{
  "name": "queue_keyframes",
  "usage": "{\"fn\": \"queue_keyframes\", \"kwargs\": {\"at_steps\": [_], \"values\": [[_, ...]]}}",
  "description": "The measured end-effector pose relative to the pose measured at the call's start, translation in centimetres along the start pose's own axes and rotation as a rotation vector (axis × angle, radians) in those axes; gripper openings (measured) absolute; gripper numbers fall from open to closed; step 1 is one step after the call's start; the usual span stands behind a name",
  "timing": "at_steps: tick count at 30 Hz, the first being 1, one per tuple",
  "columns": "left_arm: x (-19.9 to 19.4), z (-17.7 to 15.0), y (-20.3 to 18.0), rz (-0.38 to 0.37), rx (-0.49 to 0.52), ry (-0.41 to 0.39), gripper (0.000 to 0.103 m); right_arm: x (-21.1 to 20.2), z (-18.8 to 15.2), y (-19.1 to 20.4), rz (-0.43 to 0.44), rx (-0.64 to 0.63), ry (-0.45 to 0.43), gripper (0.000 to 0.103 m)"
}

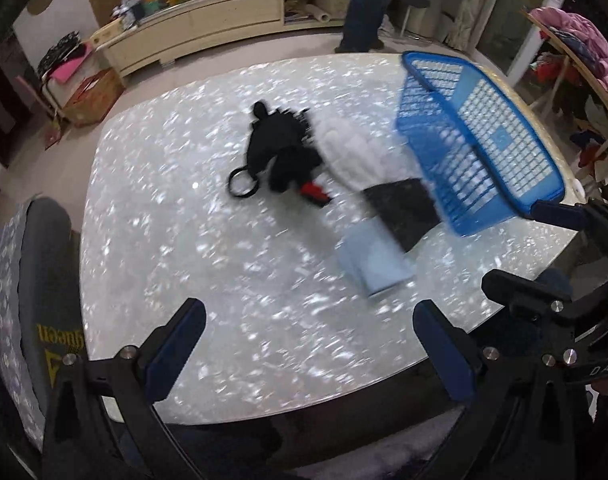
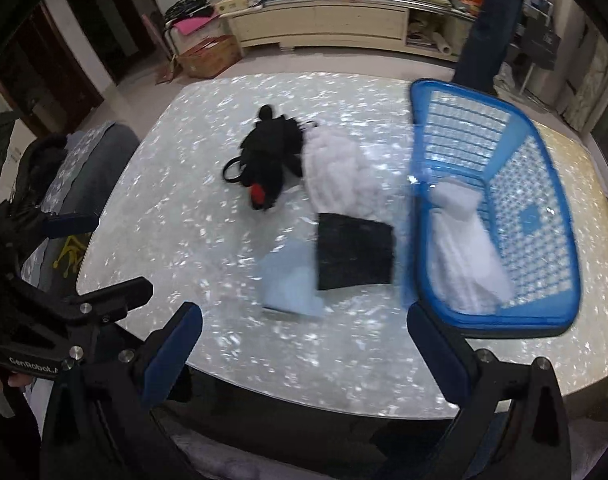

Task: Organize soft objects
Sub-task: 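Move the right gripper to the light blue cloth and grasp it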

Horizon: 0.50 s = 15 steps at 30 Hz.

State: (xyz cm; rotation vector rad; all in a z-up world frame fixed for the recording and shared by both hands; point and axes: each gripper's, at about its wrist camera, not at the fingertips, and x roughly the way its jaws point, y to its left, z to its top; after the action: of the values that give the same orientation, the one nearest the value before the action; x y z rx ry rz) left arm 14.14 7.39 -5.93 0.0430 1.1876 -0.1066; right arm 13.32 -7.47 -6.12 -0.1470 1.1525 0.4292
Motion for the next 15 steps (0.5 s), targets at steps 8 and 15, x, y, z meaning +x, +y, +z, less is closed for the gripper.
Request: {"fn": "queue_keyframes", "kwargs": {"at_steps": [8, 15], "values": [[1.6, -2.5, 4.4, 0.030, -0.061, 0.028, 0.103, 4.0, 0.7, 3.9, 0.028, -0.069, 0.060, 0.103], [4.1, -3.4, 6.3, 0.051, -0.085, 0.055, 0.103, 7.4, 0.8, 4.7, 0.055, -0.083, 0.112, 0.102]]}}
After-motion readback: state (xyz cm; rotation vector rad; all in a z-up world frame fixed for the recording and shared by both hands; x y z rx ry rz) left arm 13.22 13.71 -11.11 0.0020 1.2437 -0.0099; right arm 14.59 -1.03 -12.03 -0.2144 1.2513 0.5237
